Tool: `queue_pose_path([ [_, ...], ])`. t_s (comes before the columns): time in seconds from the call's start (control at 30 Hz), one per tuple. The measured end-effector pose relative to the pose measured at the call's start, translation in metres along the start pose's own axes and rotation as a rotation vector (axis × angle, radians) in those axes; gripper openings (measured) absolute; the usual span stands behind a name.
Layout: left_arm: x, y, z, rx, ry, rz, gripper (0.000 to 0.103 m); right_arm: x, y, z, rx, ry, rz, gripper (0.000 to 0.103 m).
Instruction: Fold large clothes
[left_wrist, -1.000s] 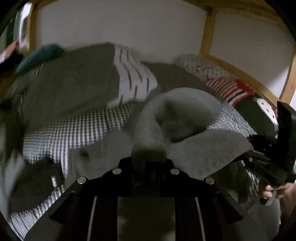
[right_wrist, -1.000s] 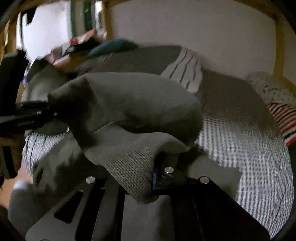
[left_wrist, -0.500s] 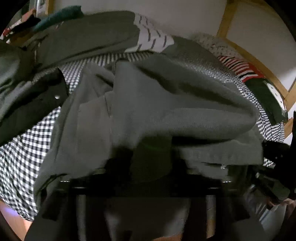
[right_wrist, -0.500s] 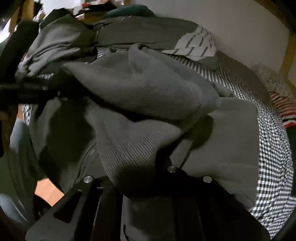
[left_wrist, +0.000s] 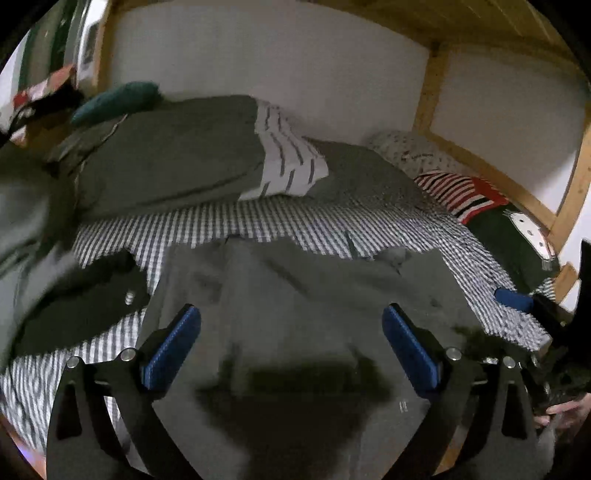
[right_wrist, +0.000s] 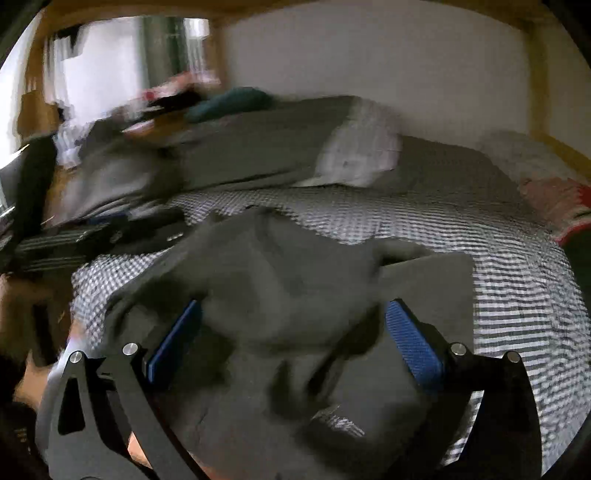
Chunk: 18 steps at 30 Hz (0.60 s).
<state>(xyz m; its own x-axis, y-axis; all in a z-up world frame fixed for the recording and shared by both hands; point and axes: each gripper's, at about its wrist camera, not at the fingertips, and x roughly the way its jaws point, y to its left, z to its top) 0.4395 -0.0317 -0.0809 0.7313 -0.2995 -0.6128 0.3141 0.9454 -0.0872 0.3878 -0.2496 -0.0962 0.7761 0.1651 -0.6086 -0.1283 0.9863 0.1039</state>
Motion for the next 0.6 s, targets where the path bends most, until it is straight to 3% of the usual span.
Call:
queue_pose_path([
  [0.1,0.05,-0.007,0.009,0.053,0.046,0.148,0.097,0.05,-0.006,0.023,0.056,0.13,-0.081,0.099],
  [0.17,0.097,-0.007,0.0,0.069,0.176,0.16,0.097,0.092,-0.009,0.022,0.078,0.28,-0.119,0.099],
  [0.2,0.125,-0.005,-0.013,0.063,0.293,0.159,0.097,0.12,-0.014,0.013,0.097,0.382,-0.152,0.099],
  [0.23,0.143,-0.005,-0.025,0.069,0.368,0.163,0.097,0.132,-0.017,0.008,0.105,0.417,-0.165,0.099],
  [0.27,0.155,-0.006,-0.036,0.099,0.392,0.178,0.099,0.144,-0.02,0.0,0.112,0.446,-0.163,0.099],
  [0.33,0.15,-0.009,-0.049,0.136,0.251,0.189,0.099,0.158,-0.031,-0.017,0.172,0.438,-0.077,0.101],
  [0.37,0.148,-0.007,-0.051,0.129,0.231,0.18,0.099,0.157,-0.033,-0.019,0.18,0.418,-0.069,0.101],
  [0.6,0.149,-0.006,-0.053,0.124,0.209,0.169,0.099,0.112,-0.014,-0.02,0.192,0.305,-0.128,0.1],
])
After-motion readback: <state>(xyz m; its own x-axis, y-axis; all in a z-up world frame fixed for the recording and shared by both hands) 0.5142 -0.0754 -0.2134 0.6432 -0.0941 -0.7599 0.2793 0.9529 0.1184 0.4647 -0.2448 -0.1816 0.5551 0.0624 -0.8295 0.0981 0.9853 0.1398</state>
